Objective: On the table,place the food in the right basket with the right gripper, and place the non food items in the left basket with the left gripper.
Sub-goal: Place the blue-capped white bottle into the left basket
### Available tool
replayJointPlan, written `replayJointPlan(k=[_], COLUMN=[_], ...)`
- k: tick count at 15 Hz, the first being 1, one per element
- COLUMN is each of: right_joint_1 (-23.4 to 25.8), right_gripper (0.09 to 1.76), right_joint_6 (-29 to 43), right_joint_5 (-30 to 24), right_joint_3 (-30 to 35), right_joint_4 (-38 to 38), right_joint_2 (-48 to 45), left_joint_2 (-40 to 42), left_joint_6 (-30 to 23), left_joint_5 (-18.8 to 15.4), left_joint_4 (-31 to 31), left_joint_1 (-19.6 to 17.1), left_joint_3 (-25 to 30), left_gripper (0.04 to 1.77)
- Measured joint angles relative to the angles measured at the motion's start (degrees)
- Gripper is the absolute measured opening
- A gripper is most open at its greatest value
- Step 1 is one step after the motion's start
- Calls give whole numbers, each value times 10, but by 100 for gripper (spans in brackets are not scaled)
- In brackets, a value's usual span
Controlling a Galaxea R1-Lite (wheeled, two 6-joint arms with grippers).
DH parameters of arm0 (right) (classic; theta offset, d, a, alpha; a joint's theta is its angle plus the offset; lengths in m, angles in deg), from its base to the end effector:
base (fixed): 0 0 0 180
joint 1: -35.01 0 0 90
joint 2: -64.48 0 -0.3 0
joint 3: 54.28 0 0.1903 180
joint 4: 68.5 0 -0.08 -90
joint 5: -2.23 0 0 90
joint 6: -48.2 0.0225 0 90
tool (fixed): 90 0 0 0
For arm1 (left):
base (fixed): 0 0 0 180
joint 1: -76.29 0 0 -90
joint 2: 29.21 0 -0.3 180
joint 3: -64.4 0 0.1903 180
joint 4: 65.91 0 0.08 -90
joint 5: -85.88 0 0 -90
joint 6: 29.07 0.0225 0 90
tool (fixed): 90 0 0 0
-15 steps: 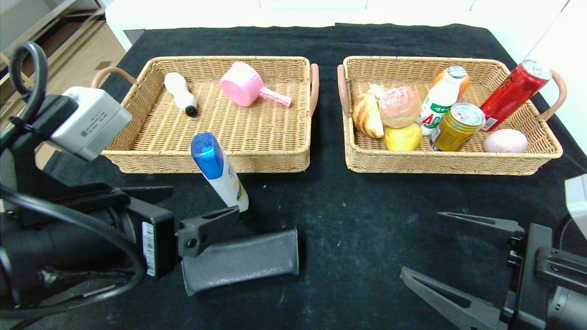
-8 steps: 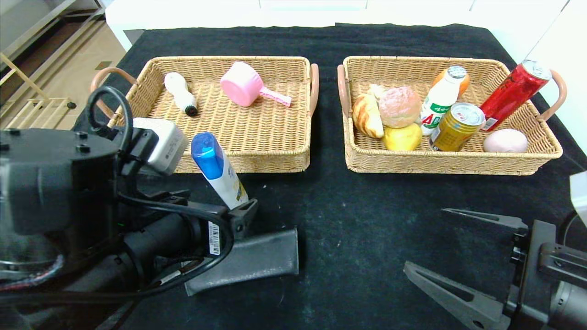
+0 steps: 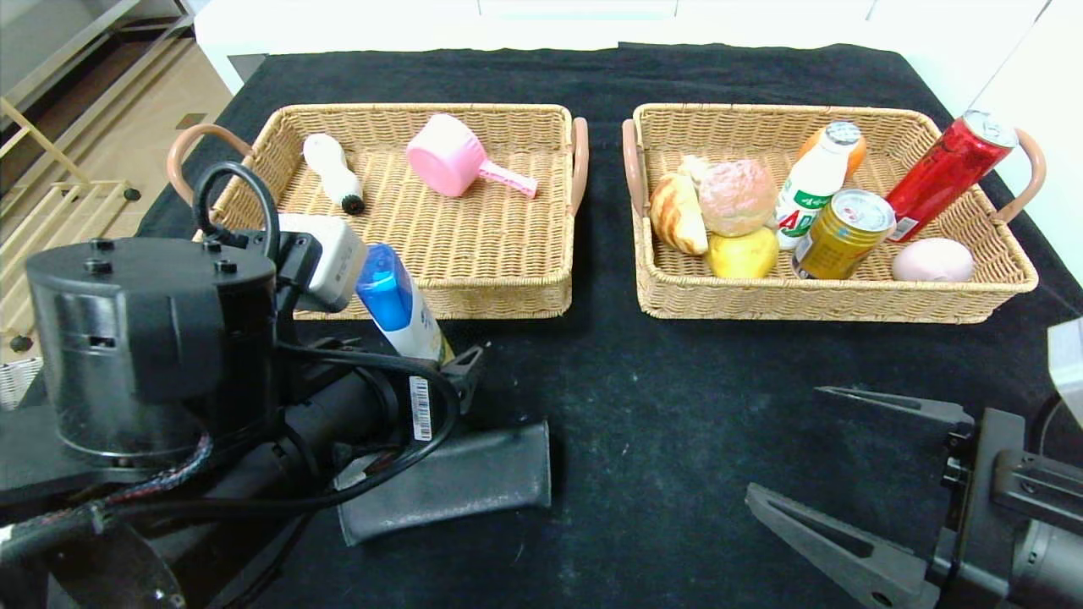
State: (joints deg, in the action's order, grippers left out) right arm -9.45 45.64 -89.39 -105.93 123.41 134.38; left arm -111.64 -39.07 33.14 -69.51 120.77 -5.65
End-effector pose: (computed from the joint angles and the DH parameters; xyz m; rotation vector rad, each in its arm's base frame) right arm 0.1277 0.1262 0.2108 -0.0837 0.0879 0.8058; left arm 0.1811 -0.1588 0.2296 0.0090 0.2208 -0.1062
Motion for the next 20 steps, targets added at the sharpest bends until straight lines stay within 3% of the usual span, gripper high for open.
replayJointPlan(k=[7,11,12,16,18,20], right_joint_1=[0,0,0,0,-1,-1], right_gripper=[171,171,171,171,171,171], right_joint_6=[0,-1,-1,-1,-1,-1], right_joint_5=[-1,-1,-1,-1,-1,-1], right_joint_3=[4,6,6,10,10,11], right_joint_4=[0,0,0,0,0,0], right_joint_2=[1,0,0,0,0,2], left_joint_2=[-19,-22,-24,-27,-28,-30], left_joint_6=[-2,-5,-5,-5,-5,-5], left_joint_5=[17,15,15,15,15,17], left_joint_4=[3,36,38,38,38,38], left_joint_1=[-12,-16,-17,-19,-19,-19], left_joint_3=[-8,1,1,1,2,2], left_gripper=[172,172,163,101,81,46])
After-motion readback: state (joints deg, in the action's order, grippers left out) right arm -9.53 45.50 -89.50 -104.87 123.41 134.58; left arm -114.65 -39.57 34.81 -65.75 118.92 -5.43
